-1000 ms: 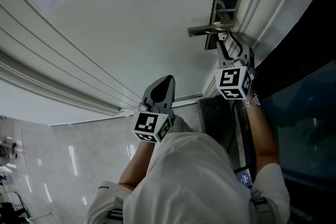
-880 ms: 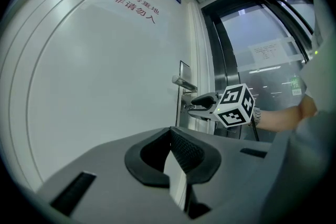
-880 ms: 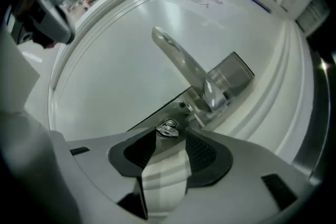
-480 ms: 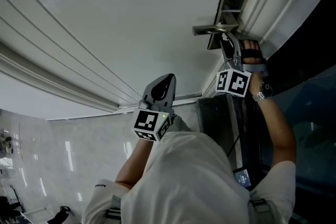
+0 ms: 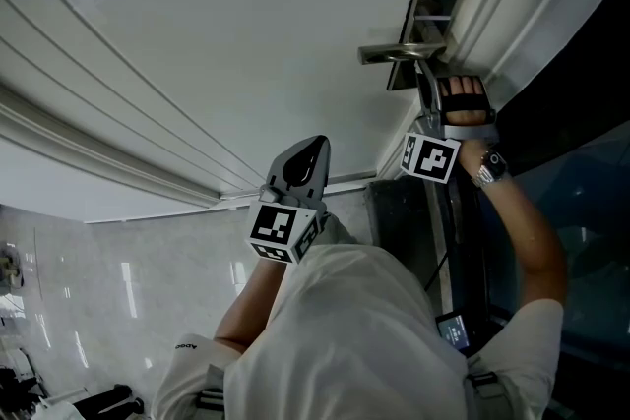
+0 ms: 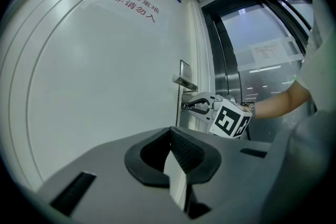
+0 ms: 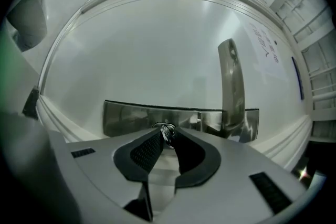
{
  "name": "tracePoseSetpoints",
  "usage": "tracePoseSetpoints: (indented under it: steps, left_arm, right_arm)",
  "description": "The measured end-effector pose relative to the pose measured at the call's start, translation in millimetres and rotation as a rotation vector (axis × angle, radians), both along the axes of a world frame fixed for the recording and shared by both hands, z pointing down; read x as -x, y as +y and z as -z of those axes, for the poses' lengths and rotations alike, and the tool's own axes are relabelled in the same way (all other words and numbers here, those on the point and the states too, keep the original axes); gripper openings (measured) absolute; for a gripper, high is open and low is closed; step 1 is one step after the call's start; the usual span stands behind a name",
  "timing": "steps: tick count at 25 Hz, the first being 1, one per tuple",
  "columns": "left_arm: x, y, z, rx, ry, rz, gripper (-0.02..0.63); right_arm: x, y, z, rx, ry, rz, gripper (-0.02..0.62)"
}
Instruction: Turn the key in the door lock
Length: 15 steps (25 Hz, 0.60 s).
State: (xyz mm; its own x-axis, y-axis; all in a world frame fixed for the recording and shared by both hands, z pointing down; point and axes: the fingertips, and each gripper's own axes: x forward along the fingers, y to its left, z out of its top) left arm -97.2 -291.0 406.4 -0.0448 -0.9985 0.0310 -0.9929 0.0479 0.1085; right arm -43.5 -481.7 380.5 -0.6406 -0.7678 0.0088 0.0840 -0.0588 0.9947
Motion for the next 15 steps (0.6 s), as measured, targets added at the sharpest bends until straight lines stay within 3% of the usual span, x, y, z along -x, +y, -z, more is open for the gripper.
tracePoseSetpoints:
  steps: [4, 15]
  left_arm:
    - [-1.5, -3.6, -1.2, 0.003, 0.000, -0.007, 0.009]
    - [-10.4, -11.8, -2.6, 0.003, 0.003, -0.027, 0.009]
  right_arm:
    - [0.6, -0.4, 1.7, 0.000, -0.041, 0.003, 0.064]
    - [0.1, -2.3, 4.7, 0.190, -0.247, -0.034, 0.064]
